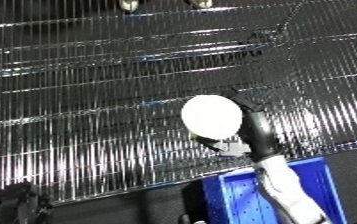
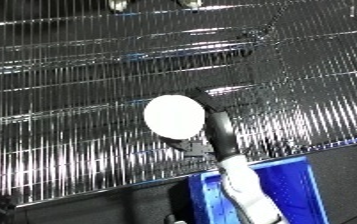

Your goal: Pick up the object and place it into the box

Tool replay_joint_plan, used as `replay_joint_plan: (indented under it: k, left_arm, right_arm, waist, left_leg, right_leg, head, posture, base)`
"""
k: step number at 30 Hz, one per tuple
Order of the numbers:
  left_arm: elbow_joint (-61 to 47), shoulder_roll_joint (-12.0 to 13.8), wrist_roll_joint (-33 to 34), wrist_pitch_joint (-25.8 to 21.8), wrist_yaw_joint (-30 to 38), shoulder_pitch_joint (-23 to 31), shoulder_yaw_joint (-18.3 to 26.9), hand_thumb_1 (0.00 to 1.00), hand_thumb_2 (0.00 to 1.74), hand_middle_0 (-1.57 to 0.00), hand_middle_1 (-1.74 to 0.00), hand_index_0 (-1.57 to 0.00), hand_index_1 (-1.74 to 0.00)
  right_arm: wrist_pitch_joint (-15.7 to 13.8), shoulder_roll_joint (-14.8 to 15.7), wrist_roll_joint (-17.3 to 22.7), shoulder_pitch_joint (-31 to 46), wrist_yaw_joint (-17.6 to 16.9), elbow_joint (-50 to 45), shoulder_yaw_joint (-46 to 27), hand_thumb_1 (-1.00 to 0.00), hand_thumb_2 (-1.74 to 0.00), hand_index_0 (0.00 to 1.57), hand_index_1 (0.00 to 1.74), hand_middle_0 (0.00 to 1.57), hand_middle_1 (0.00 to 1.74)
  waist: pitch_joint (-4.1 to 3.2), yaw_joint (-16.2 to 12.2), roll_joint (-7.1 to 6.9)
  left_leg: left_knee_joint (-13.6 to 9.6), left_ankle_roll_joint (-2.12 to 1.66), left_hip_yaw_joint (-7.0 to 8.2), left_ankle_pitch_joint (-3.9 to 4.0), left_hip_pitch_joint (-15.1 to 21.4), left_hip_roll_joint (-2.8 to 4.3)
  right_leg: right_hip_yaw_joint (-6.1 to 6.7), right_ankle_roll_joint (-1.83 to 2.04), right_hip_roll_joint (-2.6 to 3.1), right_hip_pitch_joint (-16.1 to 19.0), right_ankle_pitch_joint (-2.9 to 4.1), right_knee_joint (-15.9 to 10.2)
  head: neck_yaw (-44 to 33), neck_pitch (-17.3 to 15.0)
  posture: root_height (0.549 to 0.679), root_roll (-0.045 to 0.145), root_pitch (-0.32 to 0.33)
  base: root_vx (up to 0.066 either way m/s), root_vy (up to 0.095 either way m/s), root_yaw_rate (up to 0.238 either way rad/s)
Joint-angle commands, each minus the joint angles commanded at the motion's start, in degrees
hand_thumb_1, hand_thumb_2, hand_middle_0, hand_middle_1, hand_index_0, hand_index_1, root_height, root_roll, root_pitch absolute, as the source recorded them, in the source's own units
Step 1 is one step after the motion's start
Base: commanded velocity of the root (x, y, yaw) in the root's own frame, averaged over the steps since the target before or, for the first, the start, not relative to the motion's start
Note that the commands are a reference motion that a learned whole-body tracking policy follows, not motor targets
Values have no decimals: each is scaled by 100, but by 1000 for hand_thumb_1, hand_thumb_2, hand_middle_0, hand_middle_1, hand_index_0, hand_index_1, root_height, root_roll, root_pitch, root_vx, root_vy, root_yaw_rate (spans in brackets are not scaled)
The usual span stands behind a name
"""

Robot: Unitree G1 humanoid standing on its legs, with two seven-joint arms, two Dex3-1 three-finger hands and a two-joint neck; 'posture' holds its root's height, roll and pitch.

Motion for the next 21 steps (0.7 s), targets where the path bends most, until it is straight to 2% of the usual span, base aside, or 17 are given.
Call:
replay_joint_plan:
  k: [5, 7, 8, 14, 15, 16, 19, 20, 21]
  left_arm:
    - [-107, 44, 78, 61, -122, 306, 204, 1000, 1740, -1570, -1740, -1570, -1740]
    - [-134, 54, 78, 71, -139, 361, 239, 1000, 1740, -1570, -1740, -1570, -1740]
    - [-185, 76, 55, 75, -158, 467, 305, 1000, 1740, -1570, -1740, -1570, -1740]
    - [-222, 102, 12, 36, -212, 640, 443, 1000, 1740, -1570, -1740, -1570, -1740]
    - [-230, 108, 13, -1, -249, 718, 509, 1000, 1740, -1570, -1740, -1570, -1740]
    - [-230, 108, 13, -1, -249, 718, 509, 1000, 1740, -1570, -1740, -1570, -1740]
    - [-286, 138, -24, -60, -265, 843, 603, 1000, 1740, -1570, -1740, -1570, -1740]
    - [-319, 163, -66, -117, -234, 900, 642, 1000, 1740, -1570, -1740, -1570, -1740]
    - [-319, 163, -66, -117, -234, 900, 642, 1000, 1740, -1570, -1740, -1570, -1740]
  right_arm:
    - [-36, -107, -486, 625, -239, -596, -281, -750, -1305, 1178, 1305, 1178, 1305]
    - [-48, -130, -538, 745, -282, -696, -326, -750, -1305, 1178, 1305, 1178, 1305]
    - [-105, -171, -563, 999, -379, -896, -430, -750, -1305, 1178, 1305, 1178, 1305]
    - [-312, -219, -475, 1548, -619, -1236, -705, -750, -1305, 1178, 1305, 1178, 1305]
    - [-368, -231, -452, 1804, -698, -1335, -848, -750, -1305, 1178, 1305, 1178, 1305]
    - [-368, -231, -452, 1804, -698, -1335, -848, -750, -1305, 1178, 1305, 1178, 1305]
    - [-383, -288, -354, 2188, -793, -1480, -1038, -750, -1305, 1178, 1305, 1178, 1305]
    - [-415, -339, -255, 2415, -829, -1555, -1141, -750, -1305, 1178, 1305, 1178, 1305]
    - [-415, -339, -255, 2415, -829, -1555, -1141, -750, -1305, 1178, 1305, 1178, 1305]
  waist:
    - [-41, -127, -45]
    - [-58, -150, -51]
    - [-93, -209, -65]
    - [-153, -363, -92]
    - [-170, -434, -99]
    - [-170, -434, -99]
    - [-189, -555, -101]
    - [-186, -646, -102]
    - [-186, -646, -102]
  left_leg:
    - [-159, 21, 62, -4, 248, 73]
    - [-187, 26, 75, -6, 279, 86]
    - [-243, 36, 105, -9, 340, 114]
    - [-382, 51, 173, 3, 467, 185]
    - [-442, 55, 205, 15, 512, 215]
    - [-442, 55, 205, 15, 512, 215]
    - [-554, 58, 260, 49, 563, 263]
    - [-650, 56, 295, 87, 595, 293]
    - [-650, 56, 295, 87, 595, 293]
  right_leg:
    - [56, 15, 31, 223, 15, -148]
    - [68, 16, 38, 249, 17, -171]
    - [96, 22, 59, 299, 21, -217]
    - [176, 38, 123, 405, 35, -317]
    - [213, 47, 153, 437, 56, -369]
    - [213, 47, 153, 437, 56, -369]
    - [276, 57, 207, 458, 101, -471]
    - [316, 63, 248, 471, 129, -539]
    - [316, 63, 248, 471, 129, -539]
  head:
    - [162, -3]
    - [193, 4]
    - [363, 20]
    - [630, 127]
    - [773, 347]
    - [773, 347]
    - [1043, 527]
    - [1142, 582]
    - [1142, 582]
  posture:
    - [605, 53, 9]
    - [606, 53, 8]
    - [607, 53, 8]
    - [611, 53, 9]
    - [613, 53, 10]
    - [613, 53, 10]
    - [615, 54, 17]
    - [617, 55, 21]
    - [617, 55, 21]
  base:
    - [-28, -14, -168]
    - [-40, -16, -151]
    - [-57, -15, -162]
    - [-61, -5, -192]
    - [-75, 4, -249]
    - [-75, 4, -249]
    - [-93, 20, -266]
    - [-91, 45, -263]
    - [-91, 45, -263]
